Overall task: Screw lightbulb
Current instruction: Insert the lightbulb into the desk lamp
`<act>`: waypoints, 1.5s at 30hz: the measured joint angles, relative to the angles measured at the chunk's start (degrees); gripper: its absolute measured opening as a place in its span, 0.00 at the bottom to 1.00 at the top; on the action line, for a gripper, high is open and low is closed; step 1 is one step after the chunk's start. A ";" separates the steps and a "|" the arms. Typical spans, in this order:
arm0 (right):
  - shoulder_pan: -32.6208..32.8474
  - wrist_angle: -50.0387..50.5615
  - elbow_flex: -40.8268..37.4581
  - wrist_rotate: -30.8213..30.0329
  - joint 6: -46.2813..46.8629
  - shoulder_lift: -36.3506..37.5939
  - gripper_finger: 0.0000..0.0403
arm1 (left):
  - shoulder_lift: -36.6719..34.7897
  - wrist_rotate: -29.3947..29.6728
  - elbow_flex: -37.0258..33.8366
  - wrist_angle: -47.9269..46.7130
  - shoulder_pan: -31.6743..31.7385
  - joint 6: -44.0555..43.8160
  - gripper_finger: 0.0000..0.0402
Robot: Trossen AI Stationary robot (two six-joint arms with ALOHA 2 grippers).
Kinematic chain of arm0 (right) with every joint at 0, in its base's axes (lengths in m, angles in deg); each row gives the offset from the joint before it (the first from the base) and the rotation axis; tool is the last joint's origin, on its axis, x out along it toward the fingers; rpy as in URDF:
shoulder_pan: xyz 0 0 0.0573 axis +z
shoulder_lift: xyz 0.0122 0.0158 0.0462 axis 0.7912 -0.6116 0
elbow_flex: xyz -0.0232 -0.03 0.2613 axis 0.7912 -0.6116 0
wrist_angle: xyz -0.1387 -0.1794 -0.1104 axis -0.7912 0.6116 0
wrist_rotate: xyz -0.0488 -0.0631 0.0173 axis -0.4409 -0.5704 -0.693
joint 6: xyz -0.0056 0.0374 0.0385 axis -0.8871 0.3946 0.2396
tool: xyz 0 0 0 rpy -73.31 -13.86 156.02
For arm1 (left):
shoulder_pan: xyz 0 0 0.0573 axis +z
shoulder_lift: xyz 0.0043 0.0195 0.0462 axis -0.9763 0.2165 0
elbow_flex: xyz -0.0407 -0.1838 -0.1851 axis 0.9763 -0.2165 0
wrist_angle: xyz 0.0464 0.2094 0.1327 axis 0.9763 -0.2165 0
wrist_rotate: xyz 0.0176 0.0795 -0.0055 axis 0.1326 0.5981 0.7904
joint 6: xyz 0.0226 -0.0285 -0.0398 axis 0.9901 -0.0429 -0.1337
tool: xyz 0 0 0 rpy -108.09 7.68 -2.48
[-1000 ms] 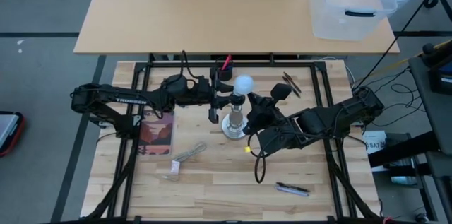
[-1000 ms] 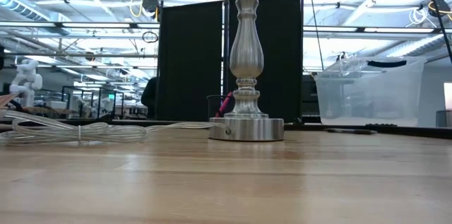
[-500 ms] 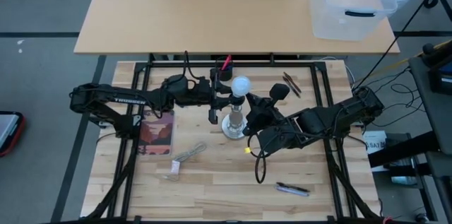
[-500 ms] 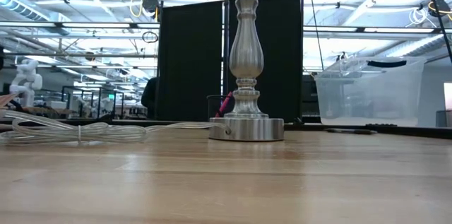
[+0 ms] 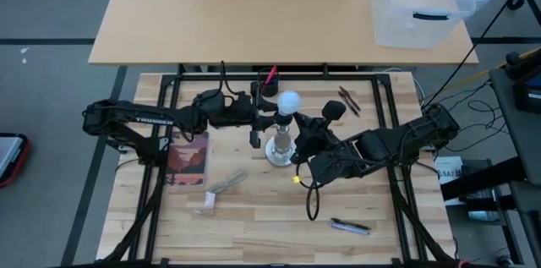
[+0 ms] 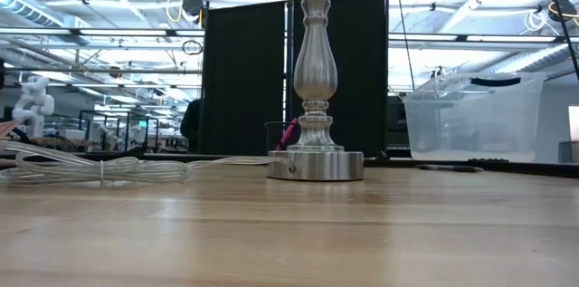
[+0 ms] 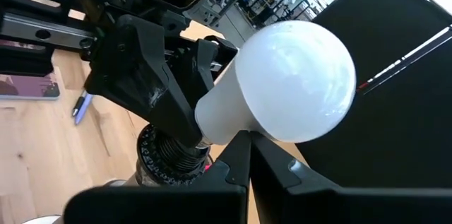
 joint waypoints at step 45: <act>-3.34 -33.24 0.05 -5.92 -46.08 0.01 0.00 | 0.07 0.35 -0.13 0.18 0.02 -0.09 0.26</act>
